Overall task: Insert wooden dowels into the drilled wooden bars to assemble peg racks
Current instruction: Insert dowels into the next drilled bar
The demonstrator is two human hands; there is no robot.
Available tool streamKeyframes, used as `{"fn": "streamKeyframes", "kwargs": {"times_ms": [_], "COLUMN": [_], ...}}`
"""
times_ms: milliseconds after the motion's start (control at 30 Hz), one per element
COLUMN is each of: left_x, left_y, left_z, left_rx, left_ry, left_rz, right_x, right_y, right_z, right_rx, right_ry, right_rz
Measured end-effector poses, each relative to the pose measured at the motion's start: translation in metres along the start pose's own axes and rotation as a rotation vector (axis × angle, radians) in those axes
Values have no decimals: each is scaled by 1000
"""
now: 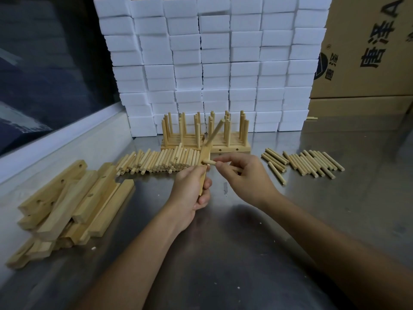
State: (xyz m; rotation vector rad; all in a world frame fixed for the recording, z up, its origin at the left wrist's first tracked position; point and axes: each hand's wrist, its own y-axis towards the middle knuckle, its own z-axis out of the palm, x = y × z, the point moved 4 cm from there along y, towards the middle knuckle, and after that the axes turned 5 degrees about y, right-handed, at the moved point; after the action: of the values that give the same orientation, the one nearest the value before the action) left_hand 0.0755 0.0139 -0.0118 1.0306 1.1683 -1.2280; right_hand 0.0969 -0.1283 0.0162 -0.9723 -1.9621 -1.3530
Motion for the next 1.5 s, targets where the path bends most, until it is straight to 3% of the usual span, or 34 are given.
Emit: {"fn": "streamKeyframes", "kwargs": {"times_ms": [200,367,700,867,933,1067,1133,1200,1333,1400,1500], "left_x": [4,9,12,7,5,2,1,0,-2,-2,-4], "left_y": [-1,0,-1,-5,-7,-10,-11,-11,-11,-12,-14], "left_z": [2,4,6,9,10,12,12,12,12,12,15], "left_rx": [-41,-31,-83,-99,-110,-111,-117,-137,-207,-212,-181], "left_ry": [164,266,624,724,755,809,815,808,869,890,938], "left_rz": [105,179,330,353,383,424,424,419,390,392,436], "right_x": [18,29,30,28,22,0,-3,4,22,23,20], "right_y": [-3,-4,2,2,4,5,4,2,-4,-4,-3], "right_z": [-4,0,-9,-10,-10,-11,-11,-10,-4,-2,-3], "right_rx": [73,179,248,199,171,83,62,71,110,88,37], "right_ry": [-492,-805,-737,-628,-537,-191,-141,-265,-842,-918,-833], "right_rz": [-232,-297,-230,-171,-84,299,336,170,-162,-140,-16]}}
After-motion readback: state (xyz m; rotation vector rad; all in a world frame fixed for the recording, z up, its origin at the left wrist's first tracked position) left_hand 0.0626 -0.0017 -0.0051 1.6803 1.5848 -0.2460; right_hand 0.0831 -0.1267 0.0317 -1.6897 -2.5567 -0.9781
